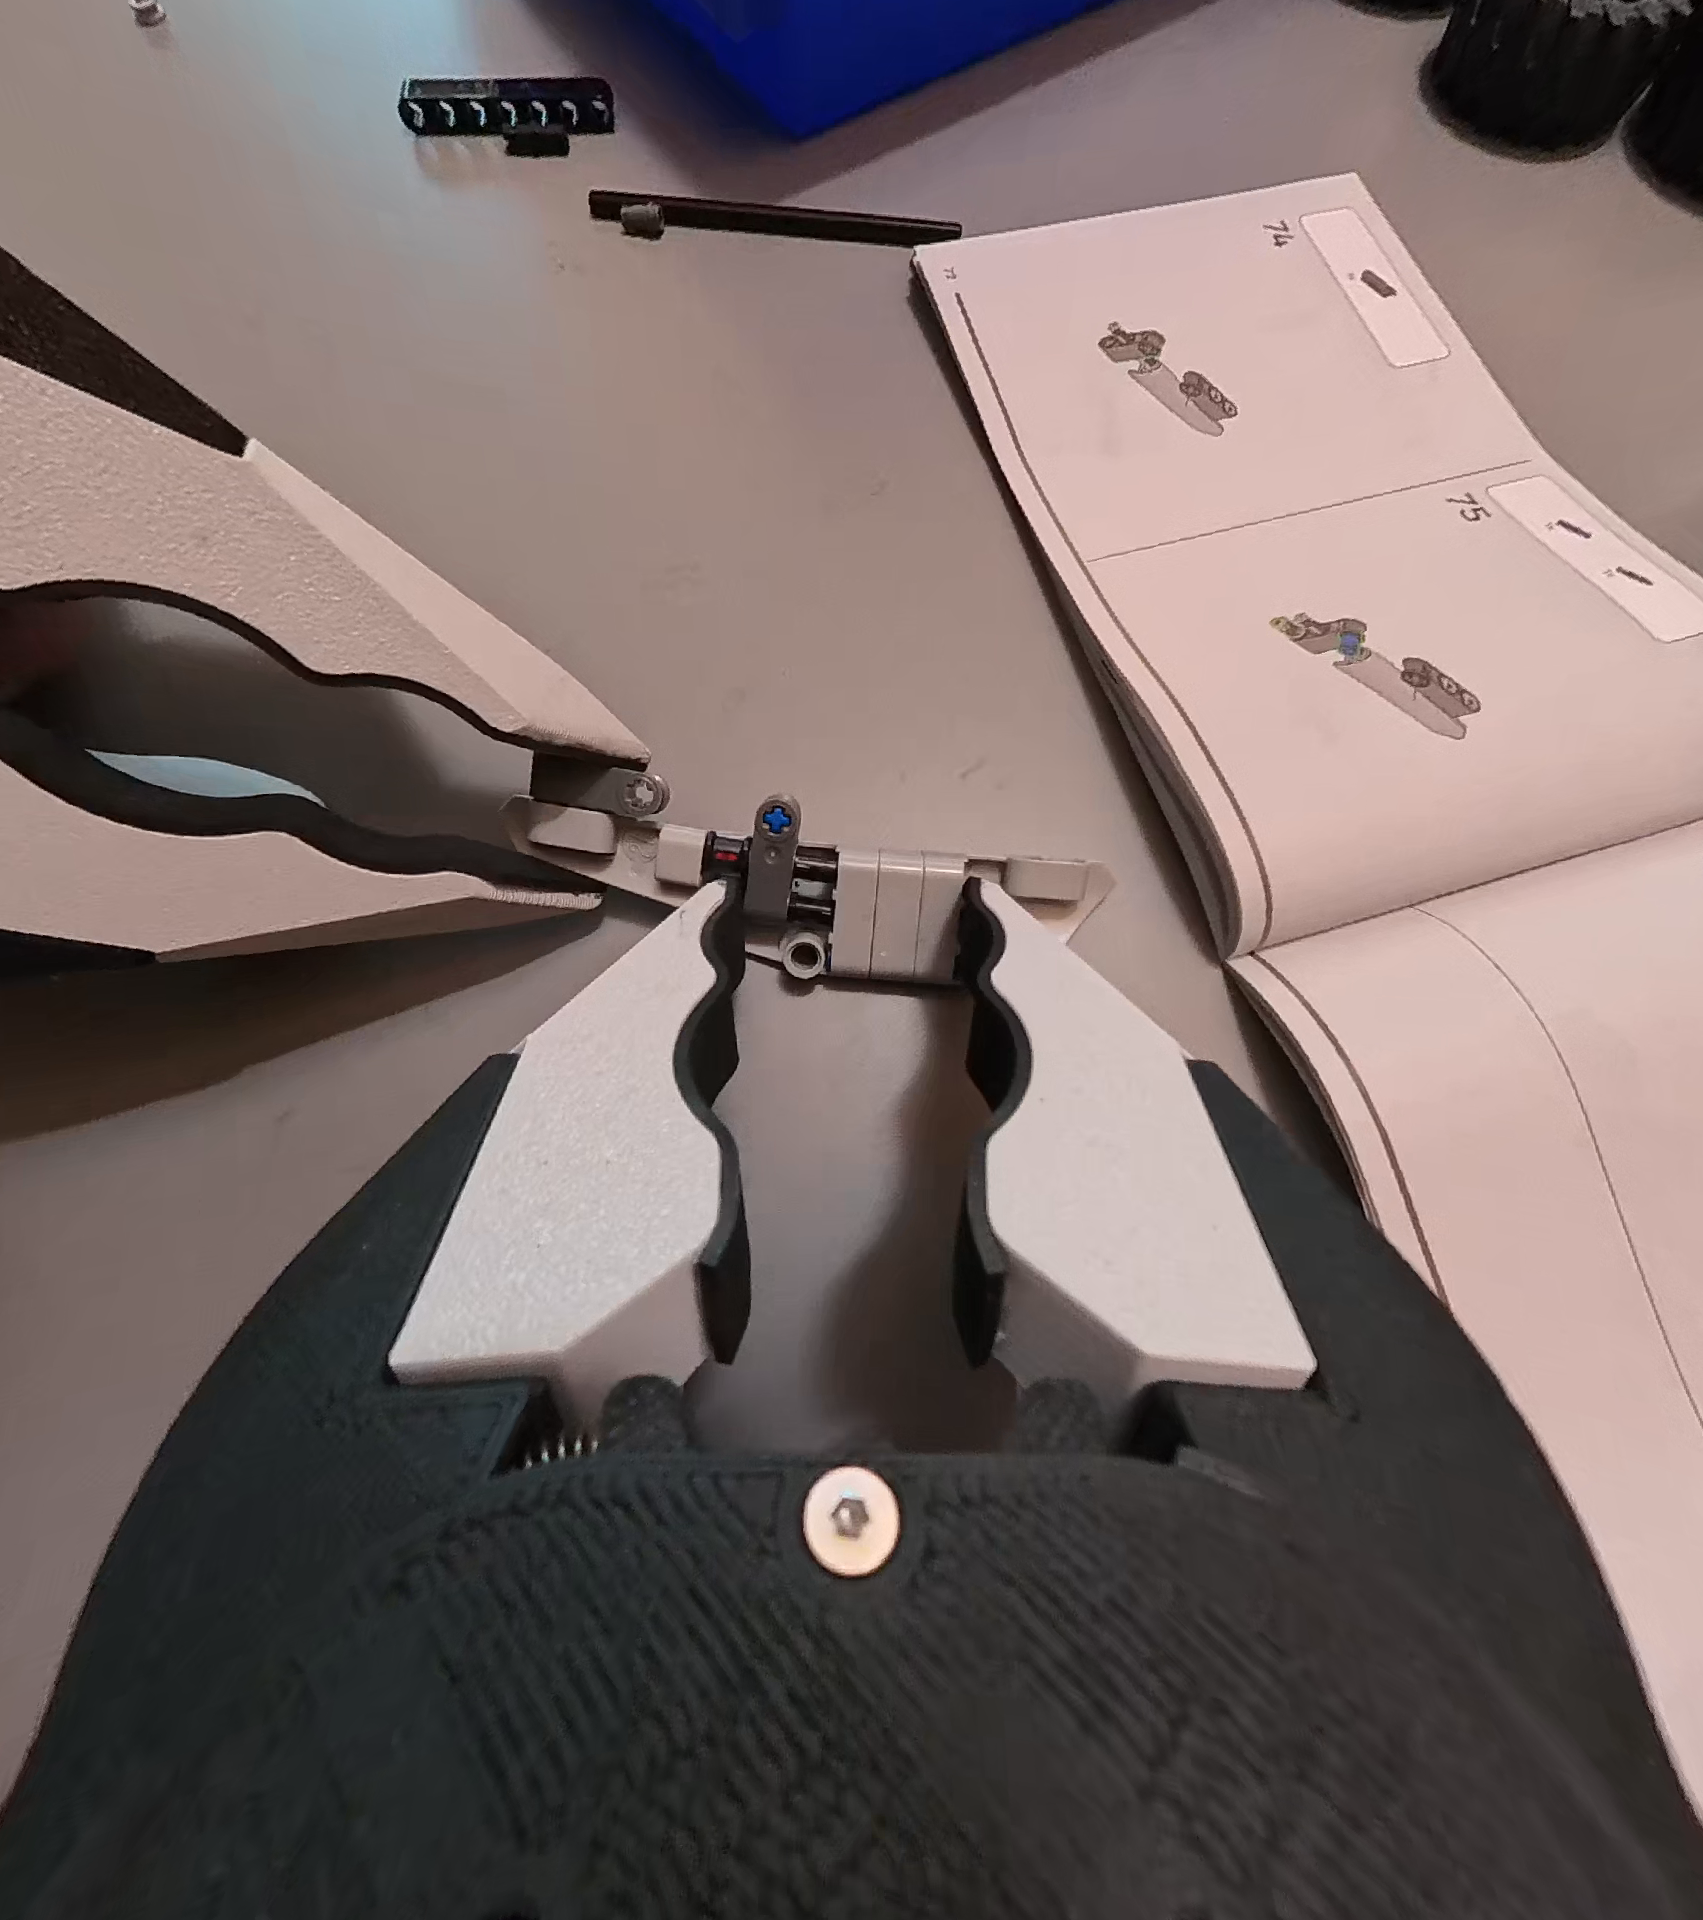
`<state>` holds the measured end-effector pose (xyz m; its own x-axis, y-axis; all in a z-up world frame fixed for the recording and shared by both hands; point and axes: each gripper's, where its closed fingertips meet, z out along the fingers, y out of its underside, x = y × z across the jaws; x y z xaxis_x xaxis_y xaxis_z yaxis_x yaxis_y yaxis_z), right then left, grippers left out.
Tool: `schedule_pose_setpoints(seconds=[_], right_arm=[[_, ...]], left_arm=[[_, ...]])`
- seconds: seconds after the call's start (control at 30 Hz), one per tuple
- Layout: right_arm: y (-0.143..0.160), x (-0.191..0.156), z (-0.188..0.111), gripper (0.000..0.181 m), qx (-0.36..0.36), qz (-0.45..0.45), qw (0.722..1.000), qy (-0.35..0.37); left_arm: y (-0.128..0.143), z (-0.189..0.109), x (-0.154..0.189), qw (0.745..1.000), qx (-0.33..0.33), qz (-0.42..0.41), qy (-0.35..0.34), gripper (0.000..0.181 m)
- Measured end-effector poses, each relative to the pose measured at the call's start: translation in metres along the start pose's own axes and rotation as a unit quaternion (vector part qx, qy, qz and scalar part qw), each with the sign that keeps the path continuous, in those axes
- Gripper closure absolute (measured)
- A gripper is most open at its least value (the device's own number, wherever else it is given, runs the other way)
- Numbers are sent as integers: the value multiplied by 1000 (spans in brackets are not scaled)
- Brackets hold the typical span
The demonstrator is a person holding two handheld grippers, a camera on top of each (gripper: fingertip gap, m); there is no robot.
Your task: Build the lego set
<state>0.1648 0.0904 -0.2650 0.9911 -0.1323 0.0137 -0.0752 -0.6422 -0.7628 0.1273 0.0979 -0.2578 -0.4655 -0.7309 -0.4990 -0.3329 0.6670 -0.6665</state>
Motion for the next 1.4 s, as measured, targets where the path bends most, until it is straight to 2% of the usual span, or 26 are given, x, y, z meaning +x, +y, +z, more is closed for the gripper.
schedule_pose_setpoints(seconds=[0.33,0.73,1.03,1.4], right_arm=[[0,0,1,141,-1,6,1000,-5],[-1,1,1,141,0,7,1000,-10],[-1,5,1,141,0,8,1000,4],[-1,5,0,141,3,23,1000,-8]], left_arm=[[0,0,-1,1000,5,-4,11,162],[-1,1,-1,997,3,-62,49,163],[-3,3,-3,999,-3,-50,11,163],[-5,3,-4,999,6,-45,7,162]])
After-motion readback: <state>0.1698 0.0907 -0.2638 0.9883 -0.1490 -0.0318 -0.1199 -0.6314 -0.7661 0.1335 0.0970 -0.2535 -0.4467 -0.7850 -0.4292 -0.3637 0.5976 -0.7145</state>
